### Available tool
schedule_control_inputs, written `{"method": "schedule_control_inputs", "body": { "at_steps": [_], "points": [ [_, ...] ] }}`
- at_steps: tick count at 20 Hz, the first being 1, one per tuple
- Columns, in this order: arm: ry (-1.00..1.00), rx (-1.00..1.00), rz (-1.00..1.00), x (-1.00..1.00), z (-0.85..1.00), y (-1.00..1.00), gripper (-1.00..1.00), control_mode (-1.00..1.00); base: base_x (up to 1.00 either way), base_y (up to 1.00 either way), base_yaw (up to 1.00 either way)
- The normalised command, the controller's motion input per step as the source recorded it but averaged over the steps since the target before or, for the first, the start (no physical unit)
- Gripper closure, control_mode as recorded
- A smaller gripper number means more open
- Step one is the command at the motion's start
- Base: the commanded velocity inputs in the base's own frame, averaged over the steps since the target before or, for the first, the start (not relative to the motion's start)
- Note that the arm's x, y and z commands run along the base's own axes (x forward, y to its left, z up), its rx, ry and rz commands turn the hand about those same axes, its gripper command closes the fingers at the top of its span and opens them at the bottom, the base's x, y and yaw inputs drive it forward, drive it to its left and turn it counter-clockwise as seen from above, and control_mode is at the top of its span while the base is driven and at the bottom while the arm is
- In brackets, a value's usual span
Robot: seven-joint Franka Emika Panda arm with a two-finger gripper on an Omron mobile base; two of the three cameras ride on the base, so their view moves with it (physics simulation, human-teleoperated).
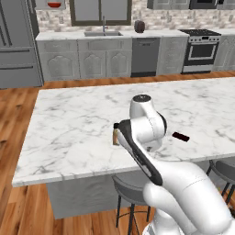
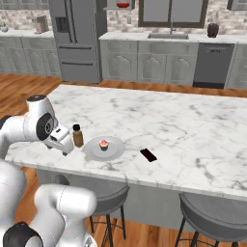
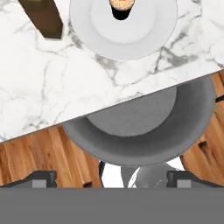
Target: Take the cinnamon bottle from the cabinet and place it on the dining table, next to the plate with the cupcake. Then take the chocolate from the dining counter and place it on the cupcake plate.
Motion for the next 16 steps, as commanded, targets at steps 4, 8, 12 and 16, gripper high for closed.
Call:
{"method": "schedule_control_inputs", "body": {
  "at_steps": [4, 8, 12, 16],
  "points": [
    [0.04, 0.19, 0.17, -0.12, 0.25, -0.57, -1.00, -1.00, 0.00, 0.00, 0.00],
    [0.05, 0.10, 0.15, -0.01, 0.17, -0.58, -1.00, -1.00, 0.00, 0.00, 0.00],
    [0.00, 0.00, 0.16, 0.02, 0.00, -0.56, -1.00, -1.00, 0.00, 0.00, 0.00],
    [-0.07, -0.03, 0.19, -0.01, 0.03, -0.59, -1.00, -1.00, 0.00, 0.00, 0.00]
  ]
}}
